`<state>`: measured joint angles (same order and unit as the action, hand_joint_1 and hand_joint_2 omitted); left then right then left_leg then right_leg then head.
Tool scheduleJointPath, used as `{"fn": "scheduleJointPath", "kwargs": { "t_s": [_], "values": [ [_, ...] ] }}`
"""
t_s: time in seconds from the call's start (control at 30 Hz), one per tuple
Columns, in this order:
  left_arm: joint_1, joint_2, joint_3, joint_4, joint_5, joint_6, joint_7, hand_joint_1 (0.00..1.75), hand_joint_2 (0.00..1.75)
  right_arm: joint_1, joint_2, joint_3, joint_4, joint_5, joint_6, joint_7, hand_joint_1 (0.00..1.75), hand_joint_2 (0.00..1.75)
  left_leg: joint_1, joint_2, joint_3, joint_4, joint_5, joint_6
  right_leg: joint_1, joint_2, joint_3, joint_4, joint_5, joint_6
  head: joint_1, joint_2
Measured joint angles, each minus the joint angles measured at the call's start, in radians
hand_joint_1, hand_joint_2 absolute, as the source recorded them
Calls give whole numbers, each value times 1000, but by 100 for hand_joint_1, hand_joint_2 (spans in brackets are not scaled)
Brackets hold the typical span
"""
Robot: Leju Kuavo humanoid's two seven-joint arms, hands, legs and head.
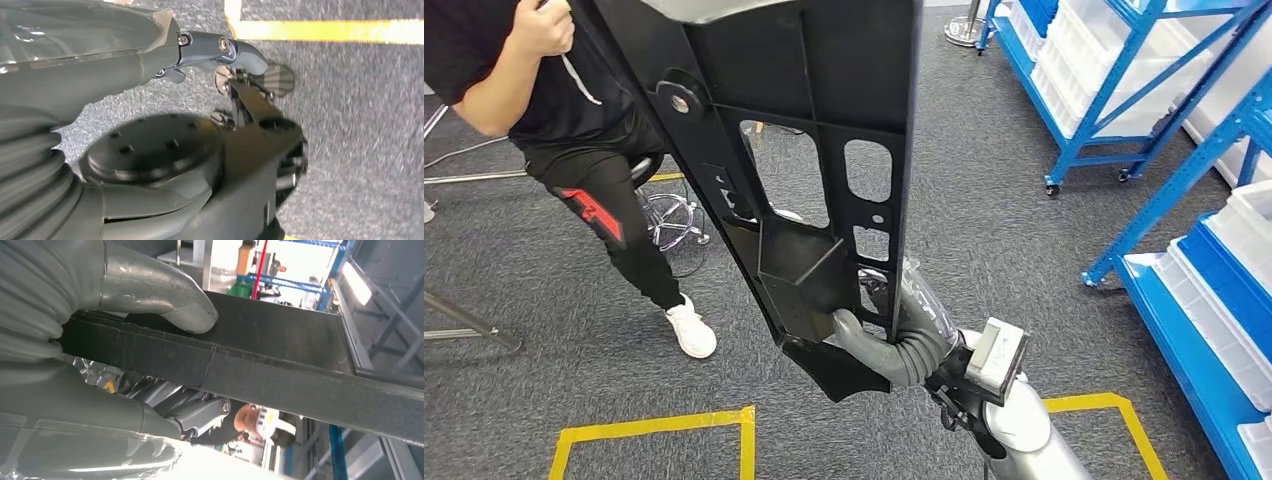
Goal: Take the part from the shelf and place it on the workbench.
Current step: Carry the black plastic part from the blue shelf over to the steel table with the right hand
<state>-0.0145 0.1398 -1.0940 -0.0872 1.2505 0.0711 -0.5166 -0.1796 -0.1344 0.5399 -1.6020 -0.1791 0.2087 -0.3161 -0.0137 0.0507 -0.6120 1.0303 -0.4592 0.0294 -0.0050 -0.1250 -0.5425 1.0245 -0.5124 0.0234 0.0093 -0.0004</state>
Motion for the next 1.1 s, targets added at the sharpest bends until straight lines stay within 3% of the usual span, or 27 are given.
{"fn": "scheduleJointPath", "kwargs": {
  "t_s": [0.03,0.1,0.17,0.23,0.27,0.3,0.37,0.43,0.5,0.53,0.6,0.67,0.73,0.77,0.83,0.87,0.9,0.97,1.03,1.1],
  "values": [
    [2,2,0,3,-1,0,0,0,175,1,0,-2,-2,1,0,0,175,175,1,-12,6,-7,3,6,-1,5,3,3,-4,5,0,0],
    [1,6,0,8,-2,1,0,0,175,5,-2,-7,-6,2,-1,0,175,175,7,-36,19,-22,12,18,-3,54,-15,54,-32,7,2,0],
    [-4,8,0,10,-3,1,1,0,175,13,-6,-13,-7,5,-2,0,175,175,11,-63,21,-25,15,24,-7,108,-75,173,-80,0,4,0],
    [-5,9,-1,11,-3,1,0,0,175,23,-12,-17,-7,10,-3,0,175,175,12,-95,20,-24,14,25,-8,121,-129,266,-105,2,5,0],
    [-4,9,-1,12,-3,1,0,0,175,26,-14,-18,-7,11,-3,1,175,175,13,-110,20,-23,14,24,-9,122,-133,263,-95,10,5,0],
    [-3,9,-1,12,-3,1,0,0,175,27,-16,-19,-7,12,-3,1,175,175,14,-125,20,-22,13,22,-11,125,-118,222,-71,21,5,0],
    [-3,12,-1,16,-3,1,0,0,175,28,-17,-20,-6,12,-3,1,175,175,15,-154,18,-13,8,13,-19,157,-58,88,-13,40,5,0],
    [-3,17,-1,19,-3,1,0,0,175,29,-17,-21,-7,12,-3,1,175,175,14,-177,10,-4,5,1,-24,180,-24,16,12,35,5,0],
    [1,20,-1,21,-3,1,0,0,175,30,-16,-22,-7,13,-3,1,175,175,15,-193,3,-4,8,-7,-22,166,-22,13,14,19,5,0],
    [4,21,-1,23,-3,1,0,0,175,29,-15,-22,-7,13,-3,1,175,175,15,-186,0,-2,6,-11,-23,157,-21,12,16,15,5,0],
    [5,23,-2,26,-3,1,1,0,175,29,-12,-22,-8,13,-3,1,175,175,14,-130,-21,44,-22,-18,-25,136,-17,9,15,1,1,0],
    [1,23,-2,27,-4,1,1,0,175,30,-11,-23,-8,13,-3,1,175,175,15,-69,-81,164,-80,-25,-19,110,-14,8,11,-12,-3,0],
    [-1,21,-2,27,-4,1,1,0,175,31,-12,-23,-8,13,-3,1,175,175,19,-55,-140,273,-115,-27,-12,81,-12,8,6,-18,-3,0],
    [-1,20,-2,27,-4,1,1,0,175,31,-12,-23,-7,13,-3,1,175,175,19,-53,-146,282,-108,-26,-10,68,-11,8,4,-21,-3,0],
    [1,20,-2,27,-4,1,1,0,175,31,-11,-23,-8,13,-4,1,175,175,18,-37,-97,183,-45,-18,-7,44,-4,8,-1,-24,-3,0],
    [0,21,-2,27,-4,2,1,0,175,30,-11,-23,-8,13,-4,1,175,175,13,-12,-60,114,-19,-13,-5,33,0,8,-4,-24,-3,0],
    [-1,23,-2,27,-4,2,0,0,175,30,-11,-23,-8,13,-4,1,175,175,7,9,-30,57,-2,-7,-1,24,3,8,-8,-22,-3,0],
    [-4,25,-1,28,-4,2,0,0,175,30,-11,-23,-8,13,-4,1,175,175,-6,29,-11,13,0,0,5,3,7,7,-13,-14,-2,0],
    [-2,25,-1,28,-4,2,1,0,175,30,-10,-23,-9,13,-4,1,175,175,-6,2,-8,2,4,8,6,-14,12,5,-19,-5,-2,0],
    [0,26,-2,29,-4,2,0,0,175,29,-9,-24,-12,13,-4,0,175,175,1,-23,4,-15,13,19,4,29,3,35,-36,1,-1,0]
  ]
}}
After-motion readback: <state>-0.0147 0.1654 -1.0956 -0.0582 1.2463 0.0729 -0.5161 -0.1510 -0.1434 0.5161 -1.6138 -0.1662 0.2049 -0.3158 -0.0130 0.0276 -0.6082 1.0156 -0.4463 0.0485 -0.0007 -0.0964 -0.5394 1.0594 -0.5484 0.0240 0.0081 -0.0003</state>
